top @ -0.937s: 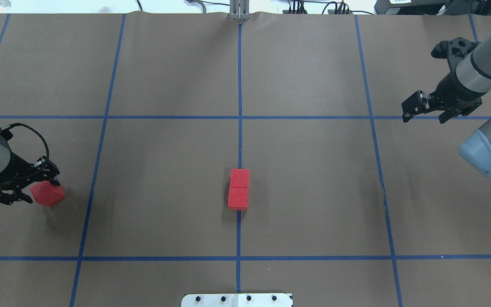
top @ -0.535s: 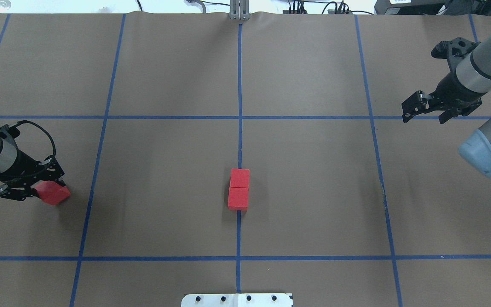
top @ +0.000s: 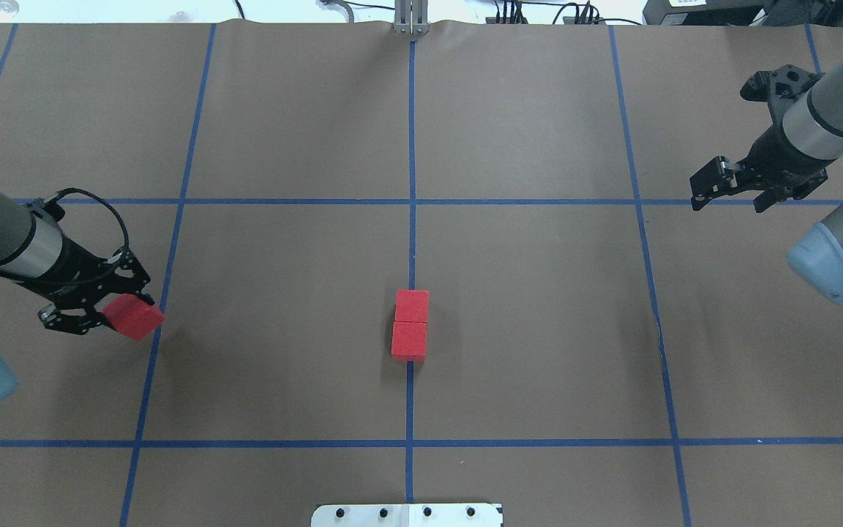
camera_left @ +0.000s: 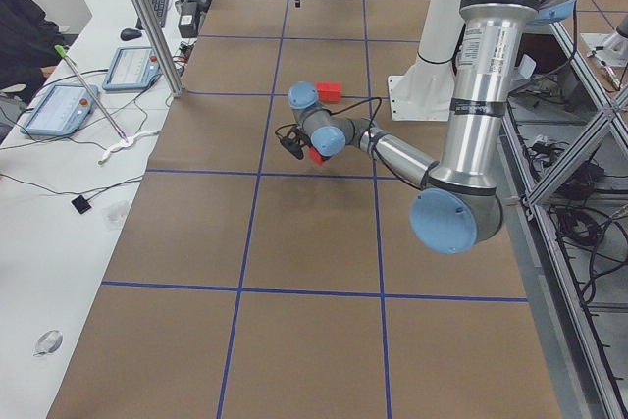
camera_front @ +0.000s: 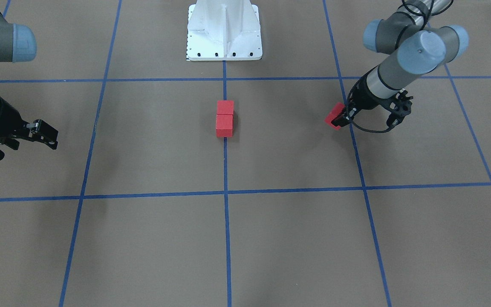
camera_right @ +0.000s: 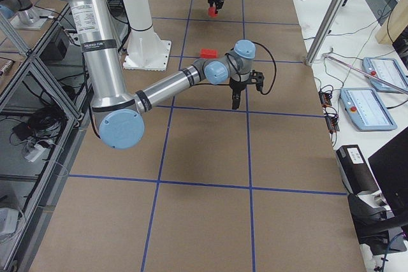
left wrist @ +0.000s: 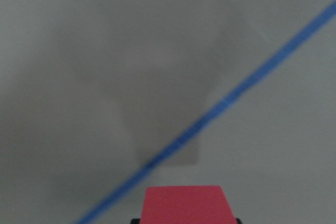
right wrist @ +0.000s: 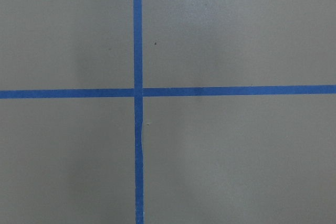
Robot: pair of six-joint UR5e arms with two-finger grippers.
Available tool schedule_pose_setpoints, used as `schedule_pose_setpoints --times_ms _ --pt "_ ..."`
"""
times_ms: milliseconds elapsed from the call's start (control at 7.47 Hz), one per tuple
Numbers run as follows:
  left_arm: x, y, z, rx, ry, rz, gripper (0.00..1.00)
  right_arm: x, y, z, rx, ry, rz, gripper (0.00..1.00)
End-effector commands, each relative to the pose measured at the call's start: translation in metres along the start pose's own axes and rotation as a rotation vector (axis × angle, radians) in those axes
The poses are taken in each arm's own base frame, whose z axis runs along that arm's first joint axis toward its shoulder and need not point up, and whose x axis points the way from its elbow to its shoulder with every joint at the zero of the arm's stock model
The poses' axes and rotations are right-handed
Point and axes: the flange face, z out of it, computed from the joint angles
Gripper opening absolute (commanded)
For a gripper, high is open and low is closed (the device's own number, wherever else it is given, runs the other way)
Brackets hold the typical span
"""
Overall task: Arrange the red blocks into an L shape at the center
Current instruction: 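Carry the red cube with the left gripper beside the farther cube of the pair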
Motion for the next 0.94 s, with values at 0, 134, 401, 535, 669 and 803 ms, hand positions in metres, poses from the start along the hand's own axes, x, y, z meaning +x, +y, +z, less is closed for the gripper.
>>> schedule_pose_setpoints --times_ms 0,134,401,535,669,803 --pt "0.091 0.076 0.011 0.044 0.031 -0.230 0.00 0.000 -0.002 0.001 0.000 0.004 0.002 1.00" --pt "0.116 0.093 0.029 0.046 0.013 -0.311 0.00 0.001 -0.001 0.002 -0.001 0.004 0.003 1.00" --pt "0.115 0.125 0.062 0.077 0.010 -0.426 0.00 0.003 -0.002 0.004 -0.004 0.008 0.006 1.00" --pt "0.114 0.140 0.069 0.086 0.028 -0.501 0.00 0.004 -0.002 0.005 -0.005 0.008 0.007 1.00" --pt "0.114 0.149 0.062 0.069 0.037 -0.554 0.00 0.004 -0.001 0.005 -0.006 0.009 0.008 1.00" --pt "0.109 0.157 0.069 0.068 0.027 -0.548 0.00 0.006 -0.001 0.007 -0.009 0.012 0.010 1.00"
